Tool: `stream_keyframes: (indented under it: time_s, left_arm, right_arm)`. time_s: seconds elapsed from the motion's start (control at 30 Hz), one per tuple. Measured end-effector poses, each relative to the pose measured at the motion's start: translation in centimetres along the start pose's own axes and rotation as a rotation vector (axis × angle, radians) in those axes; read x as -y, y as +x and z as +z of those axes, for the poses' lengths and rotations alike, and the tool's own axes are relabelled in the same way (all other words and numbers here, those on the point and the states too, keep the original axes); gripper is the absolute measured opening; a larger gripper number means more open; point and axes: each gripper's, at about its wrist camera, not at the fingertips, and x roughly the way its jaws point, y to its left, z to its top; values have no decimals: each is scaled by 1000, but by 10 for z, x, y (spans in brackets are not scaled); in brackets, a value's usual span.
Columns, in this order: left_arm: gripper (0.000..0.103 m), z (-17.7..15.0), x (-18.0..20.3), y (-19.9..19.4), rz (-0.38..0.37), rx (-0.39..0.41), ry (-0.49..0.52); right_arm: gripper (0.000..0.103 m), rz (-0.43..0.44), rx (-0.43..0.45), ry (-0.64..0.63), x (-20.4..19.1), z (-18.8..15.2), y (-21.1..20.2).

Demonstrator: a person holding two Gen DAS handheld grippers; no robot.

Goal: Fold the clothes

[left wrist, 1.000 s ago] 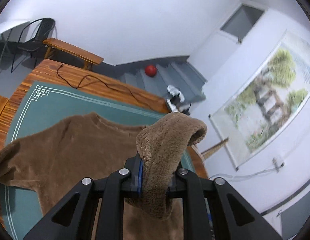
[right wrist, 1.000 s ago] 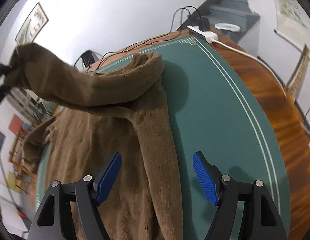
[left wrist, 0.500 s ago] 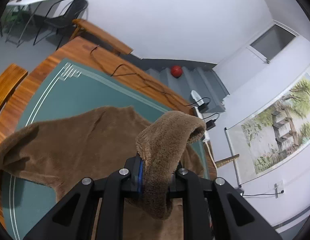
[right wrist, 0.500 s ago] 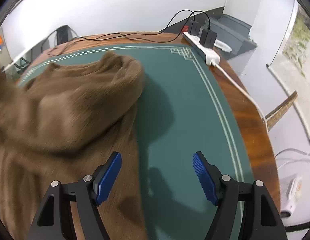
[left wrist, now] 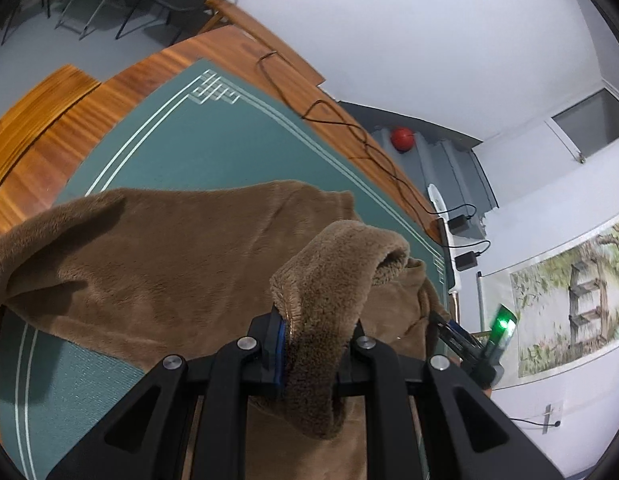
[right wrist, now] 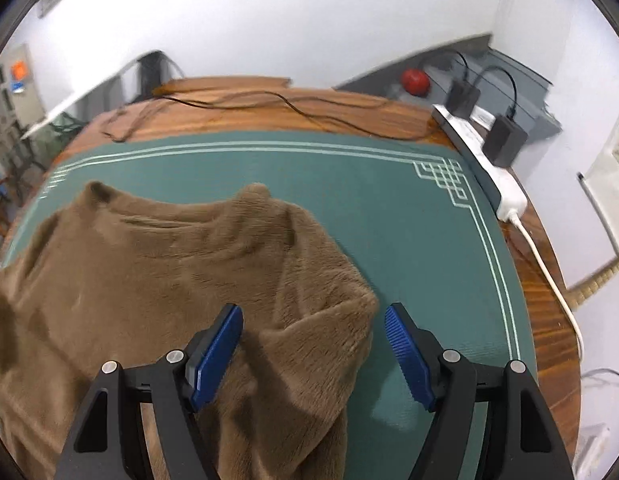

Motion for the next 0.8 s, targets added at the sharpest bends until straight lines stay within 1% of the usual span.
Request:
stream_keyframes:
  time_s: [0.03, 0.1, 0.23, 0.33, 0.43, 0.53, 0.6, 0.63, 0.67, 0.7, 0.8]
  left_arm:
    - [18, 0, -2, 1, -2, -3, 1]
    - [18, -1, -3, 3, -17, -7, 7]
    - [18, 0, -1, 4, -74, 0, 10]
    - [18, 2, 8, 3, -98, 6, 31]
    - [18, 5, 18, -2, -114, 16, 56]
    - [18, 7, 17, -12, -114, 51, 55]
    - [18, 8, 16, -18, -112, 76, 53]
    - [18, 8, 11, -18, -102, 74, 43]
    - [18, 7, 6, -17, -88, 67, 30]
    - [18, 7, 0, -15, -75, 61, 17]
    - [18, -3, -14, -5, -30, 17, -1]
  right_arm:
    - [75, 18, 15, -15, 0, -4, -6]
    - [75, 48, 15, -50, -4, -15, -13]
    - [75, 136, -39, -28, 6, -31, -11]
    - [75, 224, -99, 1, 3, -34, 3]
    - [75, 208, -102, -51, -11, -34, 10]
    - [75, 105, -103, -85, -16, -33, 18]
    - [75, 5, -86, -84, -10, -30, 22]
    - [75, -14, -86, -67, -4, -30, 22]
    - [75, -29, -86, -49, 1, -29, 23]
    - [75, -25, -96, -27, 7, -29, 23]
    - [75, -34, -103, -26, 11, -30, 21]
